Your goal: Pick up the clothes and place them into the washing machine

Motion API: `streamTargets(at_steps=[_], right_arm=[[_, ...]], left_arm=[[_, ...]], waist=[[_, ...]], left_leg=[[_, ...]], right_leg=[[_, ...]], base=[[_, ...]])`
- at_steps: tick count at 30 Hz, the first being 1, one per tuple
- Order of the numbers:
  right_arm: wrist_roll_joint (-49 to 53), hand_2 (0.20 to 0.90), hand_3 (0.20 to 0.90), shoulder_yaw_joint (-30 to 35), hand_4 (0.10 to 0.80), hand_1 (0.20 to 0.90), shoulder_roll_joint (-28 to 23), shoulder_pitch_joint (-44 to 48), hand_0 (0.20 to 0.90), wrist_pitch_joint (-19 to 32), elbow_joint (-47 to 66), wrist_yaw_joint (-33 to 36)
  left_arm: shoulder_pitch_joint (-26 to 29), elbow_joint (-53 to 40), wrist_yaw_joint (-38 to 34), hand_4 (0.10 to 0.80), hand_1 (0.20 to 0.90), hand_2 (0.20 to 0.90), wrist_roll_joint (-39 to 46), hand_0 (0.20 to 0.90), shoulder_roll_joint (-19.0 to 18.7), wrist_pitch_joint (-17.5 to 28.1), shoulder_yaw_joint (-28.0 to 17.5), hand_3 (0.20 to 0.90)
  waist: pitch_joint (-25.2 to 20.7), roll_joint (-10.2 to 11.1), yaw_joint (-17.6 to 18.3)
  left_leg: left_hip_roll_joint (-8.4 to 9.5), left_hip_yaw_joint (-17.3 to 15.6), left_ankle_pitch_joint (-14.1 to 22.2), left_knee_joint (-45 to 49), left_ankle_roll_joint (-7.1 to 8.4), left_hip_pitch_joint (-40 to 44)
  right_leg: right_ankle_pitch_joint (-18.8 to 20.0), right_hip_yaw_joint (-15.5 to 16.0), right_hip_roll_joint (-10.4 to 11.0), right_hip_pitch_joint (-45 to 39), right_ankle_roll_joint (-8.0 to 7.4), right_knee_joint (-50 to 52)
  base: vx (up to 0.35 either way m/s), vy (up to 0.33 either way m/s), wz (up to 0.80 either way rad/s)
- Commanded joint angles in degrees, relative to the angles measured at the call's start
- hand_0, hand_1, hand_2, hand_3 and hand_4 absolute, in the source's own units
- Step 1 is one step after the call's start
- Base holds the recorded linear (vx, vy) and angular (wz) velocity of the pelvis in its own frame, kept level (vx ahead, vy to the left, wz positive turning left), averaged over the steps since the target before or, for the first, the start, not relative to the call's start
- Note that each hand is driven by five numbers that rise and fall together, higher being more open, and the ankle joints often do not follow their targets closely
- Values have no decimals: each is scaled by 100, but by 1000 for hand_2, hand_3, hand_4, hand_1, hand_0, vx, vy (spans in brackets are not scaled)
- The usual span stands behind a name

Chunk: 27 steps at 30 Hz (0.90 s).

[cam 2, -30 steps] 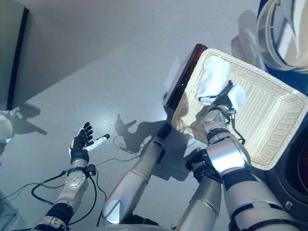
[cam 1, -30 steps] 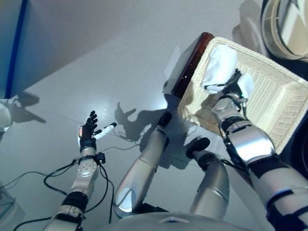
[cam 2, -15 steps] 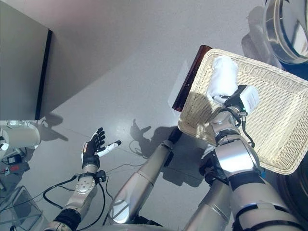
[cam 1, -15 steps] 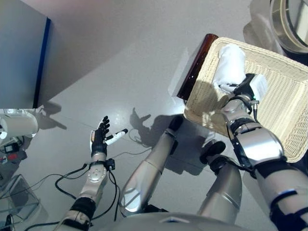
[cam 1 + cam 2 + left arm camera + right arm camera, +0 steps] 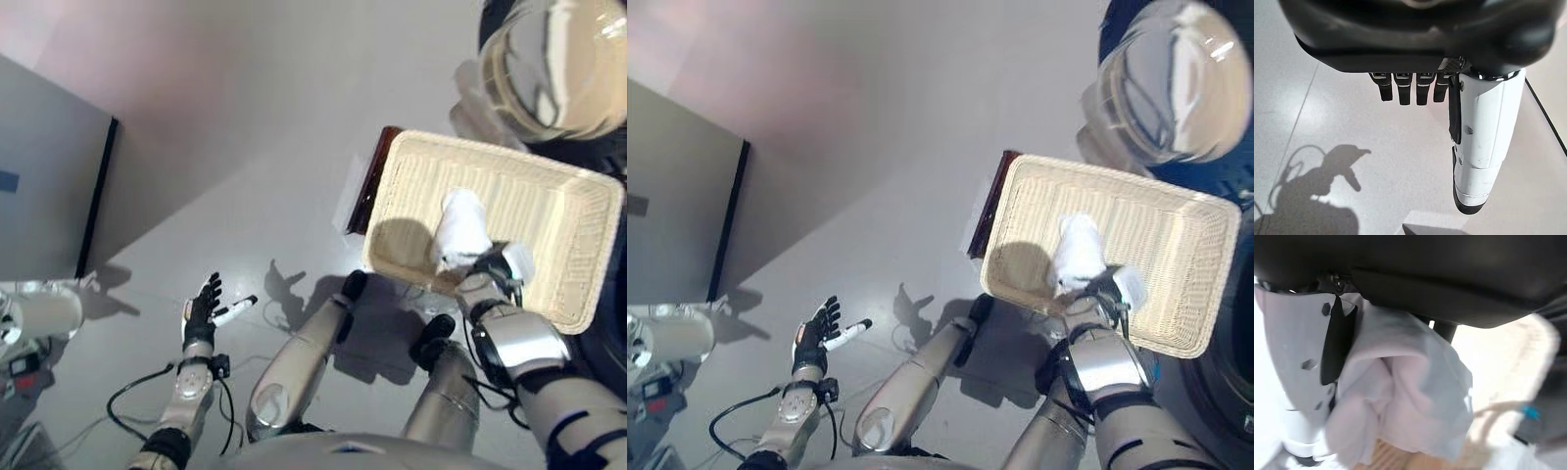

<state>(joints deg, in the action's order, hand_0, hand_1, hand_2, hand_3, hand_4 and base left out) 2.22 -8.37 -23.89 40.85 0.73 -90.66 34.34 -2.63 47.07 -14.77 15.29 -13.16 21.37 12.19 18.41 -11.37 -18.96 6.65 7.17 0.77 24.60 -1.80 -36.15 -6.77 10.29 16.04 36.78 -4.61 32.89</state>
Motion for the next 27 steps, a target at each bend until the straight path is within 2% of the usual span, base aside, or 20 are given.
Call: streamTargets(at_steps=[1,3,5,6,9,11,13,21,27], right_arm=[[1053,200,200,586,300,200,-890,-41,200,716,235,-229],[1698,200,200,955,300,200,-990,-109,200,904,267,-436],[2351,200,200,1213,300,200,-877,-161,200,1215,500,-580],[2351,200,200,1214,300,200,-877,-162,200,1215,501,-580],[4063,200,200,1711,300,200,-254,-342,200,2024,1373,-1044],[4338,200,200,1801,300,200,-138,-462,200,2131,1600,-1173],[5358,200,200,2203,300,200,215,-631,200,2624,2224,-1513],[5855,200,200,2552,300,200,209,-370,200,3132,2956,-1346],[5795,200,200,2567,300,200,-105,-59,200,3123,2769,-1216]], left_arm=[[-133,300,63,800,900,900,82,900,-178,192,-241,900],[-214,404,169,800,900,900,140,900,-176,162,-313,900],[-263,526,233,800,900,900,216,900,-211,190,-354,900],[-263,526,234,800,900,900,217,900,-212,190,-353,900],[-336,887,397,800,900,900,472,900,-119,260,-293,900],[-391,927,468,800,900,900,595,900,-102,278,-307,900],[-521,998,601,800,900,900,844,900,37,350,-206,900],[-553,1055,648,800,900,900,1058,900,142,453,78,900],[-532,1044,633,800,900,900,1061,900,196,466,170,900]], waist=[[-392,-252,12],[-447,-262,103],[-478,-264,228],[-477,-264,227],[-532,-320,472],[-545,-329,508],[-595,-455,614],[-739,-784,738],[-785,-933,753]], left_leg=[[-47,-128,-321,-566,295,-47],[-72,-183,-339,-703,308,158],[-119,-260,-351,-811,311,305],[-119,-261,-352,-813,311,309],[-176,-411,-381,-1004,310,494],[-184,-446,-381,-1041,311,540],[-163,-504,-362,-1097,302,587],[-138,-600,-335,-1163,290,595],[-149,-655,-322,-1193,302,602]], right_leg=[[58,-47,-269,-701,168,-728],[99,-81,-304,-891,140,-907],[159,-164,-354,-972,121,-1043],[159,-165,-355,-975,121,-1045],[226,-335,-450,-1051,82,-1270],[230,-369,-457,-1062,73,-1289],[217,-455,-467,-1053,59,-1314],[225,-625,-456,-907,54,-1304],[197,-731,-466,-815,69,-1237]], base=[[85,-5,-28],[61,12,-19],[13,25,-21],[14,19,-35],[31,41,-39],[19,30,-38],[20,52,-22],[7,35,-9],[13,9,-12]])
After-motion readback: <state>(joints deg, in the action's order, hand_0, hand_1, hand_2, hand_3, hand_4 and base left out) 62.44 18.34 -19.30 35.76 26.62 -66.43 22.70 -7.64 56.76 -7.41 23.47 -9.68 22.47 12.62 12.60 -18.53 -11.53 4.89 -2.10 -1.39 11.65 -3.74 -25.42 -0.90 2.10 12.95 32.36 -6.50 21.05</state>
